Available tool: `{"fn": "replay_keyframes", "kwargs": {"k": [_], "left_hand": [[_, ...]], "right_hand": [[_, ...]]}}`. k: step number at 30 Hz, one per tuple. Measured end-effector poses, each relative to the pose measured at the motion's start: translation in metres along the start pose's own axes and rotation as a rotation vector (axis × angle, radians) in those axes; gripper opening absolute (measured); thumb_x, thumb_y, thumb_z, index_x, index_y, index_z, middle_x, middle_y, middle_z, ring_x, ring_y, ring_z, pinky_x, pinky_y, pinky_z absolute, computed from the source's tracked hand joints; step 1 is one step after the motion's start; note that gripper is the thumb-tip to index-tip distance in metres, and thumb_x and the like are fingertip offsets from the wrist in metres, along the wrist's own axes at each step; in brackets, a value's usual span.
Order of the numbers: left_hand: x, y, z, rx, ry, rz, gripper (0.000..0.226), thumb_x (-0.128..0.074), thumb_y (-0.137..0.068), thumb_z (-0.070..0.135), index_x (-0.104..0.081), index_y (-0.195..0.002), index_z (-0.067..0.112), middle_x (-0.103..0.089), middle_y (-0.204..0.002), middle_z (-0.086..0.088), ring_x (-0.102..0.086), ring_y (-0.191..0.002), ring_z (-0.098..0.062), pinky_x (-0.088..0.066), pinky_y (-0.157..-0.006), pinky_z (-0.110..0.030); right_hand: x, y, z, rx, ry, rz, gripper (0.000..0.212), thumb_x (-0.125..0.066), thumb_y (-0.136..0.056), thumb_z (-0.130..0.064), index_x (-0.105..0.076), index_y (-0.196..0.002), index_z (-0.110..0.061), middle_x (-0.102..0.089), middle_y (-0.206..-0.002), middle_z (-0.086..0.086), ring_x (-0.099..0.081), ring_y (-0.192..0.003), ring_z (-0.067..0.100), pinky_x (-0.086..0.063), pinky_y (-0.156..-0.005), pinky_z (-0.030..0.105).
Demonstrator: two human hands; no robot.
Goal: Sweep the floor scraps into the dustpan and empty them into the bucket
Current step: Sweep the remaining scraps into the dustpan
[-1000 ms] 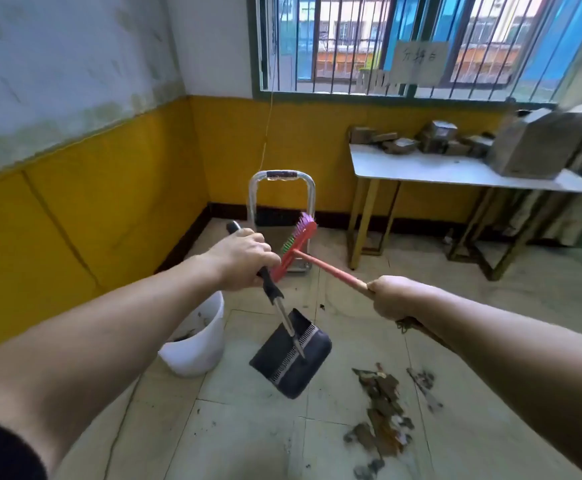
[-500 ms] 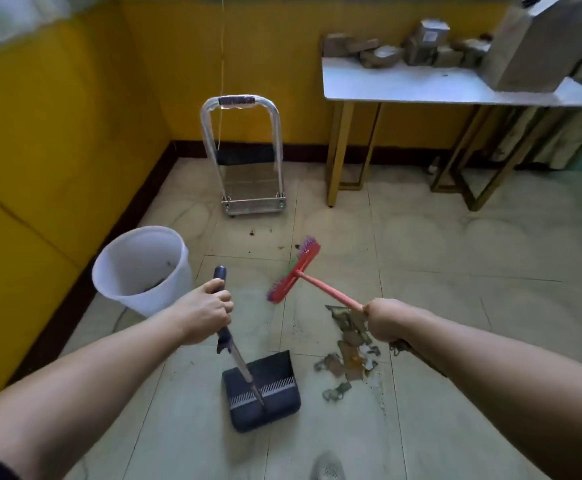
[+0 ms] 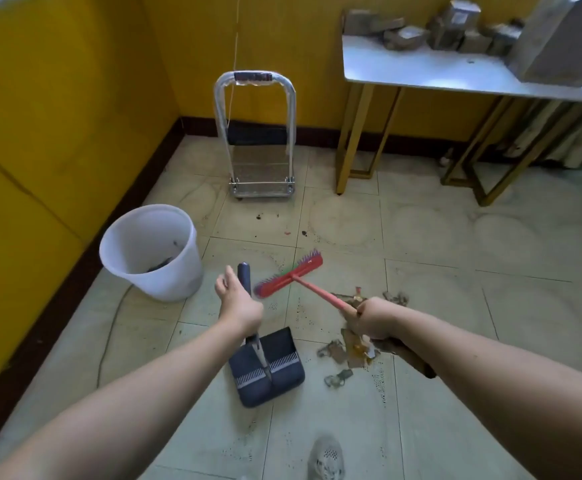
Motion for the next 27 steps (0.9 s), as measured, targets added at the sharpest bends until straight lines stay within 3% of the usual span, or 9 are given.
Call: {"fn": "replay_keyframes", "kwargs": {"k": [1, 2, 4, 7, 11, 15, 21, 24, 27], "left_hand": [[-0.002, -0.011, -0.005, 0.075, 0.103, -0.031, 0.071, -0.05, -0.088, -0.004, -0.019, -0.149, 0.015, -0.035, -0.144, -0.015, -0.053, -0.118, -0.03, -0.047, -0.081, -0.033], [-0.004, -0.018, -0.004, 0.113, 0.204, -0.074, 0.049, -0.051, -0.09, 0.001, -0.036, -0.135, 0.009, -0.053, -0.117, -0.016, -0.063, -0.092, -0.026, -0.049, -0.072, -0.033], [-0.002, -0.03, 0.003, 0.145, 0.296, -0.115, 0.006, -0.05, -0.094, 0.01, -0.048, -0.1, 0.008, -0.053, -0.077, -0.009, -0.054, -0.06, -0.019, -0.046, -0.06, -0.031], [0.006, -0.05, 0.018, 0.215, 0.341, -0.165, 0.02, -0.042, -0.094, 0.006, -0.042, -0.075, 0.01, -0.042, -0.061, -0.006, -0.042, -0.051, -0.018, -0.039, -0.051, -0.028], [0.022, -0.085, 0.04, 0.224, 0.136, -0.128, 0.021, -0.04, -0.091, 0.01, -0.04, -0.07, 0.01, -0.036, -0.055, -0.006, -0.032, -0.046, -0.017, -0.026, -0.05, -0.025], [0.022, -0.119, 0.073, 0.152, -0.034, -0.112, 0.024, -0.047, -0.095, 0.032, -0.048, -0.091, 0.008, -0.039, -0.06, -0.006, -0.035, -0.047, -0.018, -0.029, -0.051, -0.025], [0.021, -0.168, 0.131, 0.072, -0.339, -0.023, 0.032, -0.044, -0.098, 0.037, -0.051, -0.099, 0.005, -0.045, -0.07, -0.007, -0.041, -0.058, -0.018, -0.031, -0.048, -0.026], [0.024, -0.188, 0.135, 0.112, -0.33, -0.021, 0.035, -0.044, -0.098, 0.038, -0.054, -0.107, 0.006, -0.048, -0.075, -0.012, -0.043, -0.057, -0.02, -0.032, -0.047, -0.025], [0.028, -0.205, 0.133, 0.112, -0.327, -0.01, 0.037, -0.043, -0.098, 0.039, -0.057, -0.113, 0.007, -0.055, -0.086, -0.016, -0.048, -0.063, -0.022, -0.037, -0.051, -0.027]], "right_hand": [[0.003, 0.001, -0.006, 0.014, -0.048, 0.002, 0.032, -0.046, -0.094, -0.009, -0.049, -0.126, -0.004, -0.063, -0.096, 0.012, -0.052, -0.049, 0.014, -0.047, -0.043, 0.022], [0.003, 0.001, -0.009, 0.028, -0.106, -0.009, 0.035, -0.046, -0.092, -0.006, -0.047, -0.128, -0.006, -0.062, -0.094, 0.012, -0.053, -0.053, 0.015, -0.049, -0.048, 0.023], [-0.007, -0.001, -0.009, -0.004, -0.208, -0.085, 0.039, -0.048, -0.089, -0.007, -0.044, -0.127, -0.007, -0.062, -0.092, 0.012, -0.056, -0.058, 0.017, -0.055, -0.055, 0.026], [-0.005, -0.017, -0.005, -0.074, -0.222, -0.047, 0.03, -0.045, -0.096, -0.016, -0.046, -0.122, 0.0, -0.06, -0.085, 0.01, -0.052, -0.05, 0.015, -0.048, -0.043, 0.023], [0.051, -0.067, -0.029, -0.01, -0.238, -0.013, 0.027, -0.048, -0.097, -0.013, -0.049, -0.117, 0.004, -0.06, -0.081, 0.01, -0.05, -0.046, 0.014, -0.043, -0.038, 0.022], [0.115, -0.118, -0.06, 0.038, -0.269, -0.064, 0.025, -0.046, -0.096, -0.011, -0.046, -0.117, 0.004, -0.058, -0.075, 0.011, -0.052, -0.046, 0.016, -0.045, -0.04, 0.024], [0.17, -0.2, -0.118, 0.121, -0.358, -0.018, 0.017, -0.036, -0.099, -0.014, -0.05, -0.107, -0.006, -0.047, -0.062, 0.01, -0.035, -0.042, 0.015, -0.031, -0.038, 0.022], [0.174, -0.237, -0.134, 0.137, -0.514, -0.041, 0.04, -0.038, -0.099, -0.028, -0.052, -0.121, 0.003, -0.045, -0.063, 0.009, -0.037, -0.046, 0.015, -0.035, -0.043, 0.025], [0.163, -0.264, -0.143, 0.138, -0.51, -0.085, 0.04, -0.035, -0.102, -0.024, -0.045, -0.138, -0.012, -0.055, -0.087, 0.016, -0.041, -0.039, 0.013, -0.041, -0.045, 0.025]]}}
Point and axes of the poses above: each hand's wrist, its own y-axis away from the middle knuckle, its own x-axis out of the back of the hand, z = x × y, the point moved 8 cm from there along -y, towards the middle knuckle
